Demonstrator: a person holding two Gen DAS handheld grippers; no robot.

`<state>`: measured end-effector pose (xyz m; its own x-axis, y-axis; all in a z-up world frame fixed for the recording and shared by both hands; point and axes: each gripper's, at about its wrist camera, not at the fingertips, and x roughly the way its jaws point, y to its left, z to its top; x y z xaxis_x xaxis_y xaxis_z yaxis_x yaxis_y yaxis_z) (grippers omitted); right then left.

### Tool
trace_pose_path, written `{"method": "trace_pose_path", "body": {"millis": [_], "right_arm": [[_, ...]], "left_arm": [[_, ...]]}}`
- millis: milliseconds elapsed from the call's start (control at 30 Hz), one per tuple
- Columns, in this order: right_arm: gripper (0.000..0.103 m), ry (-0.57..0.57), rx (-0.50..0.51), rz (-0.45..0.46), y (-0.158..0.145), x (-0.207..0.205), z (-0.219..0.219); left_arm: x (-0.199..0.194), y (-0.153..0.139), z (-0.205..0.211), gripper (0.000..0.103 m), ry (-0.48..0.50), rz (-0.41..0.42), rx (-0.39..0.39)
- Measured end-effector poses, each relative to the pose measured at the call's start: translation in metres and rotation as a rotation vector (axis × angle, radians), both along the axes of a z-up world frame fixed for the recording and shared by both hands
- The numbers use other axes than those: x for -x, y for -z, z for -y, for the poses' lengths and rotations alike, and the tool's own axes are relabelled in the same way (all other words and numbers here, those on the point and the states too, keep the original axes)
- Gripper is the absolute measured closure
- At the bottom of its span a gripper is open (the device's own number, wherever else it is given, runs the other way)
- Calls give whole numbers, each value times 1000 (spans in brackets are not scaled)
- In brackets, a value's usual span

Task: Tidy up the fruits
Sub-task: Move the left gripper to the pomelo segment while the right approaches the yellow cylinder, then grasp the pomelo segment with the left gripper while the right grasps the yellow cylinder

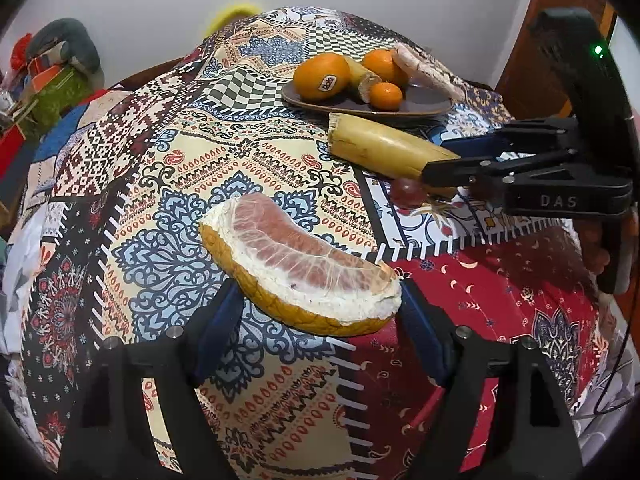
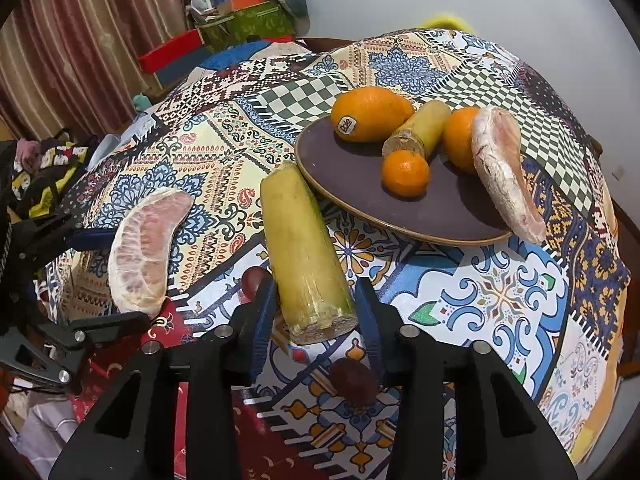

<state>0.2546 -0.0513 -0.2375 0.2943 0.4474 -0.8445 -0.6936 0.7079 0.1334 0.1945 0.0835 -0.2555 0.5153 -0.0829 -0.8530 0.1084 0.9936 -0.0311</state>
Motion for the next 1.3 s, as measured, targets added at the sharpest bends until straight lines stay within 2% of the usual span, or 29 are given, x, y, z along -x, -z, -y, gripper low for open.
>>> {"method": "trace_pose_path", "body": {"millis": [200,433,600,700,933,1033,1067,1300], "right_arm": [[69,5,29,32,-5,17,4],[70,56,23,34,-14,42,26],[70,82,-7,0,-14,57,35],[70,90,-16,-7,-13,64,36],[68,91,-40,-36,-10,59,37],[68,92,-42,-41,-7,55,35],[68,94,-43,-42,-6,55,34],[67,119,-41,-37,-3,58,34]], "left_arm": [[-2,-3,-2,24,-32,-31,10],[10,-17,1,24,-77,0,-17],[0,-12,-5,24,-159,-45,21],[-6,-9,-1,24,-171,-40,35],[-22,2,15,21,-171,-38,-42],[-24,4,14,26,-179,-21,-59],[-24,4,14,32,-182,-12,-71],[-9,-2,13,39,-122,10,-76]]}}
